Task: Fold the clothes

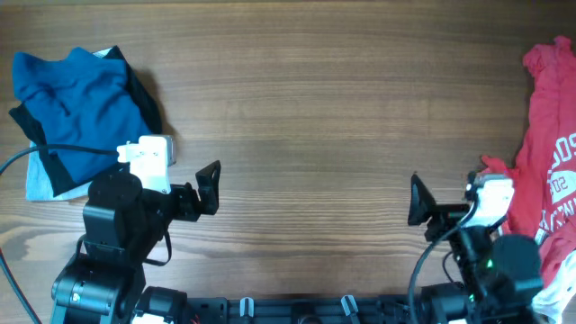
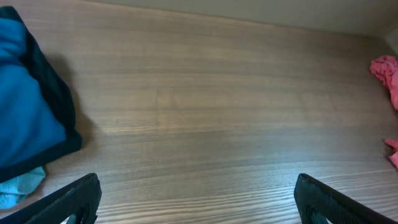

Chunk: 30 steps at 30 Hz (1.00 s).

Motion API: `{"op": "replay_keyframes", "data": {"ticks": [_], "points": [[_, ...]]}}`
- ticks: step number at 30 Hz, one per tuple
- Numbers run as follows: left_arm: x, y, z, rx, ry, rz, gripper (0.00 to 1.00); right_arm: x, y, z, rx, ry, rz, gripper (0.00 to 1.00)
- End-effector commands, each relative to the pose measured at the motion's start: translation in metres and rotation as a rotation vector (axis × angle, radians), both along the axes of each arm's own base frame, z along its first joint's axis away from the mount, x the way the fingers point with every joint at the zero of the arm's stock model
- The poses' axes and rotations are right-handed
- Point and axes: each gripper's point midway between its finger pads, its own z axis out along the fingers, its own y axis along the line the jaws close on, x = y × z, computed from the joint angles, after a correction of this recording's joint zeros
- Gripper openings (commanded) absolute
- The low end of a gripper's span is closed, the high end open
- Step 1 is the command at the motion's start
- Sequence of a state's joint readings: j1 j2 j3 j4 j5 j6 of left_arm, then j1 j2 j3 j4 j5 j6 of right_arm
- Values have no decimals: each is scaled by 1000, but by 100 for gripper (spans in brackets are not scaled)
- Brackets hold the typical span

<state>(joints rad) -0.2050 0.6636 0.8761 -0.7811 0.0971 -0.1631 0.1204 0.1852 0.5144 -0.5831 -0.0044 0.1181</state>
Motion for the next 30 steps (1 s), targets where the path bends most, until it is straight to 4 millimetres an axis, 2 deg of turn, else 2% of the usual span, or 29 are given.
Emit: {"op": "replay_keyframes", "data": {"ticks": [1, 5, 12, 16, 20, 30], "points": [[0, 1, -2, 0, 3, 9, 100, 0, 16, -20, -30, -81, 107, 100], [0, 1, -2, 0, 3, 9, 100, 12, 20, -28, -20, -180, 128, 100], [0, 1, -2, 0, 2, 9, 100, 30, 17, -21, -50, -438, 104, 100], [0, 1, -2, 0, 3, 9, 100, 31, 16, -29, -97, -407, 100, 100], [0, 1, -2, 0, 3, 9, 100, 33, 15, -59, -99, -282, 101, 100], [0, 1, -2, 0, 3, 9, 100, 34, 14, -60, -100, -278, 99, 100]]}}
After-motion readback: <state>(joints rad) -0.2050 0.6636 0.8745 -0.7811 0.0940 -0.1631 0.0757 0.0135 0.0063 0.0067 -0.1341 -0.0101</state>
